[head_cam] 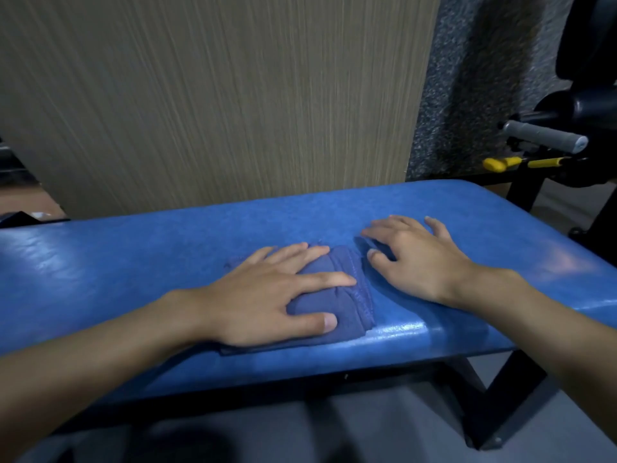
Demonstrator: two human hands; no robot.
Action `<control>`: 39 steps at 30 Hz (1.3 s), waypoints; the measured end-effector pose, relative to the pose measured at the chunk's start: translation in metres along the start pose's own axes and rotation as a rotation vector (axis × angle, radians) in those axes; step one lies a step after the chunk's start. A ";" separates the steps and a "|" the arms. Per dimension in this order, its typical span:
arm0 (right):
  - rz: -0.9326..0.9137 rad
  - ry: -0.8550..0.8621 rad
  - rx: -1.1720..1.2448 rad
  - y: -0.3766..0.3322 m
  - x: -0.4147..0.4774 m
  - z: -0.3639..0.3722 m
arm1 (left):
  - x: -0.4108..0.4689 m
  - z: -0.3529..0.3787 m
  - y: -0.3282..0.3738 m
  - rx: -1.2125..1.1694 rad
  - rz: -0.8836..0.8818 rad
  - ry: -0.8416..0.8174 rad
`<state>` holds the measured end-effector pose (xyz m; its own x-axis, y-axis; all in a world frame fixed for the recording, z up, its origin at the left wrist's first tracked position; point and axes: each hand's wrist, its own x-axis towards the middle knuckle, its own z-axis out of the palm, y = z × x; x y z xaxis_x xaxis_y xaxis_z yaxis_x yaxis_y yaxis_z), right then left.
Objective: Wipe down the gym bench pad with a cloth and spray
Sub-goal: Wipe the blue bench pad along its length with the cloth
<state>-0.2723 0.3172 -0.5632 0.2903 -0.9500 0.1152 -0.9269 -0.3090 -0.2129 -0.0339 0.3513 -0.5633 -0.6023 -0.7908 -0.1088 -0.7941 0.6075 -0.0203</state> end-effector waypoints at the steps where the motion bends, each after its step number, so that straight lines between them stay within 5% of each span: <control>1: 0.006 0.017 0.041 -0.002 0.003 0.000 | 0.006 0.000 -0.007 0.000 -0.011 0.003; 14: 0.008 -0.110 -0.053 -0.007 0.009 0.017 | 0.087 -0.005 -0.164 -0.144 -0.566 0.084; 20: 0.004 -0.114 -0.062 -0.008 0.008 0.017 | 0.060 0.002 -0.119 -0.125 -0.477 0.056; 29: 0.012 -0.086 -0.072 -0.012 0.007 0.013 | -0.036 0.007 -0.007 0.031 -0.040 0.004; 34: -0.040 0.050 0.055 -0.028 0.017 0.012 | -0.012 0.004 -0.040 -0.018 -0.089 0.030; 39: -0.073 -0.085 -0.019 -0.044 0.022 0.025 | 0.030 0.006 -0.125 -0.099 -0.302 0.068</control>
<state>-0.2194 0.3085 -0.5759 0.3758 -0.9255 0.0473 -0.9065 -0.3777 -0.1887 0.0477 0.2518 -0.5697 -0.3399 -0.9394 -0.0456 -0.9397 0.3374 0.0554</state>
